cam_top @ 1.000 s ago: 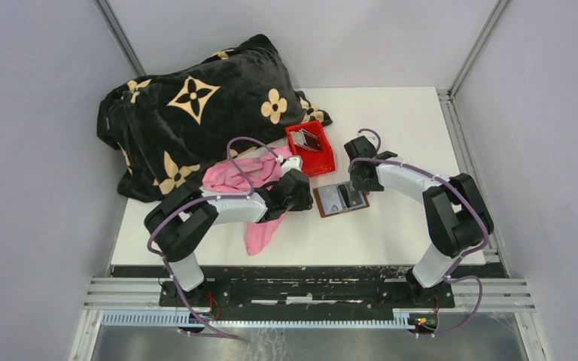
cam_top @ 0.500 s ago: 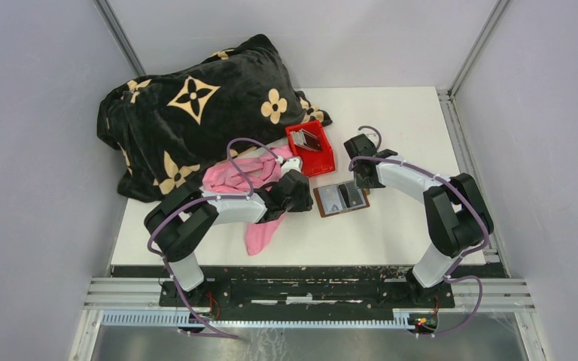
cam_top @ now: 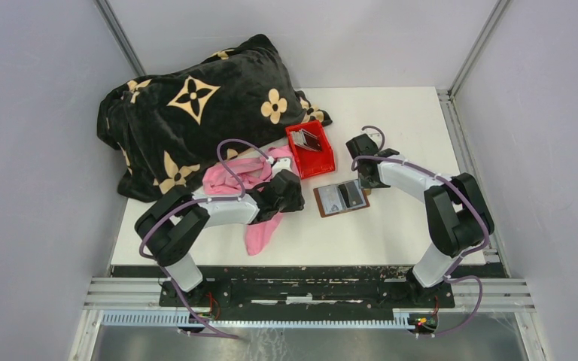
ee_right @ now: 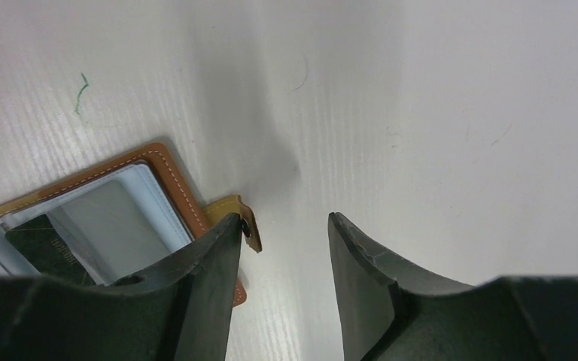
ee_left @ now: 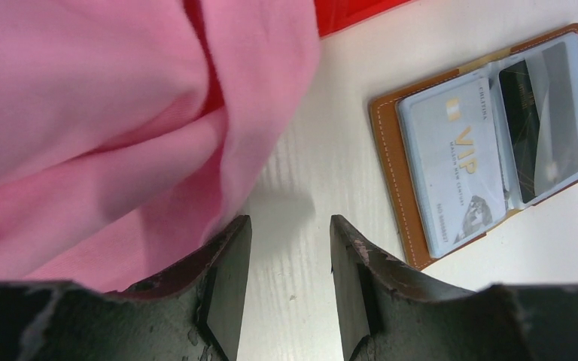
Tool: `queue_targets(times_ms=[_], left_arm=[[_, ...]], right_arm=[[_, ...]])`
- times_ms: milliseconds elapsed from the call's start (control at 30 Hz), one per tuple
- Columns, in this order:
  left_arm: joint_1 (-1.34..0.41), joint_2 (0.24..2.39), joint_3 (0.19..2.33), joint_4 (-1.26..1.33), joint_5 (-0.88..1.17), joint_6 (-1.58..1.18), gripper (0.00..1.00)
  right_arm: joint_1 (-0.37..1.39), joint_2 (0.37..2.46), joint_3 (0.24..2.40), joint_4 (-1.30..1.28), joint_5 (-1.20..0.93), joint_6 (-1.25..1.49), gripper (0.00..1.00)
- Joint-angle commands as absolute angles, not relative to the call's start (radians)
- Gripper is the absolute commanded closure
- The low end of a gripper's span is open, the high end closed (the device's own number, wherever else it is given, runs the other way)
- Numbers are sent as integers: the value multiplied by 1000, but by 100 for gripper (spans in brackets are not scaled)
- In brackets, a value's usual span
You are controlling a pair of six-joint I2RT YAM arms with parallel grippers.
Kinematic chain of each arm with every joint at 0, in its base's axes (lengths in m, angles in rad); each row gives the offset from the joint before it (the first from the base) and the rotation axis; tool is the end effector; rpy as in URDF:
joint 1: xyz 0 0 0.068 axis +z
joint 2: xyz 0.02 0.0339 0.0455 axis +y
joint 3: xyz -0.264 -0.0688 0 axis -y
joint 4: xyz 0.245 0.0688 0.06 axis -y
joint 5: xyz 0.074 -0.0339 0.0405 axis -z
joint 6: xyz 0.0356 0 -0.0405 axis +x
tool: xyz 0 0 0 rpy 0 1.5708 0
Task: Put the credit cards into the card holder
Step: Pick up the credit card from the storage box.
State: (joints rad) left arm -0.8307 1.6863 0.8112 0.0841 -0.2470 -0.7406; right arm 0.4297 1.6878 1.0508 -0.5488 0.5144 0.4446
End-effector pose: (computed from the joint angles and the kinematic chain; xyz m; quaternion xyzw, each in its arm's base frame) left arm 0.2288 -0.2377 0.1490 -0.0054 0.9191 -0.1862 0.3472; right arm 0.3008 0.1186 0.1809 0.0557 0.9489 -0.1479 0.2733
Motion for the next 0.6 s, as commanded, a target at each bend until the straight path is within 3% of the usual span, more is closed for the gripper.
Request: queue_targets(times_ms=[0, 567], left_arm=[[-819, 1617, 793, 63, -297, -741, 49], [-819, 1460, 801, -8, -450, -675, 50]], right_arm=[[419, 1672, 1086, -569, 569, 460, 47], [391, 1669, 1197, -591, 547, 494, 45]])
